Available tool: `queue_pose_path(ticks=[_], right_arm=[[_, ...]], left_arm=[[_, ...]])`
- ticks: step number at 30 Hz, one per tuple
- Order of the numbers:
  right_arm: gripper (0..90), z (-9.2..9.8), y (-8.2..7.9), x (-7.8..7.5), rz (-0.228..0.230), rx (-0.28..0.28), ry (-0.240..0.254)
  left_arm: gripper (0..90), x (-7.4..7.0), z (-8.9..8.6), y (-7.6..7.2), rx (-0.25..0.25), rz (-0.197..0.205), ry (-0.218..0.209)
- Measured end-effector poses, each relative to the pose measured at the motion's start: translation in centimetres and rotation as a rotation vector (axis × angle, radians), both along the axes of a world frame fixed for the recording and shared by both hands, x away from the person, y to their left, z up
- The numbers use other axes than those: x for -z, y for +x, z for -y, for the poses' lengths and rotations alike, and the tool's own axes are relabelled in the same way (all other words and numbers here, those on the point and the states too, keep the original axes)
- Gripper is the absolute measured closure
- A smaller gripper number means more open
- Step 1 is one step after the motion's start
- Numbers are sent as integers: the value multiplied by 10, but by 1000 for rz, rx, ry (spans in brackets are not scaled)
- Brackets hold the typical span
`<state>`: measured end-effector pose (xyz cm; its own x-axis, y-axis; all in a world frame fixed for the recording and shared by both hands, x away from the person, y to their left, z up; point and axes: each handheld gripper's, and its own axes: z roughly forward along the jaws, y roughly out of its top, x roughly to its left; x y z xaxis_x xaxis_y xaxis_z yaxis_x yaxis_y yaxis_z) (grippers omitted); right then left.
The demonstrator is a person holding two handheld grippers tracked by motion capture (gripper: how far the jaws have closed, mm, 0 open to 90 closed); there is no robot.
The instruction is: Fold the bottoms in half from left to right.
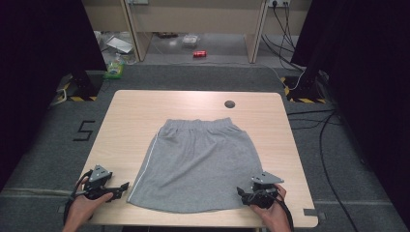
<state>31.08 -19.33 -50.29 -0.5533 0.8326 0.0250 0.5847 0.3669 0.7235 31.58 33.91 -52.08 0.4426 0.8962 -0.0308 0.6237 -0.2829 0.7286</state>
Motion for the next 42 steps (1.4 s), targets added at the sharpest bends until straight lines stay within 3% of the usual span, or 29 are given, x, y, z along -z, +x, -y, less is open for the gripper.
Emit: queue_pose_path(ticks=[10, 19, 42], right_arm=[[267, -5, 0, -1, 21, -14, 3], [267, -9, 1, -3, 28, -17, 8], [270, -15, 1, -4, 34, -35, 5]], left_arm=[[224, -3, -2, 14, -23, -18, -20], [225, -10, 8, 30, -12, -15, -23], [236, -40, 50, 122, 9, -32, -96]])
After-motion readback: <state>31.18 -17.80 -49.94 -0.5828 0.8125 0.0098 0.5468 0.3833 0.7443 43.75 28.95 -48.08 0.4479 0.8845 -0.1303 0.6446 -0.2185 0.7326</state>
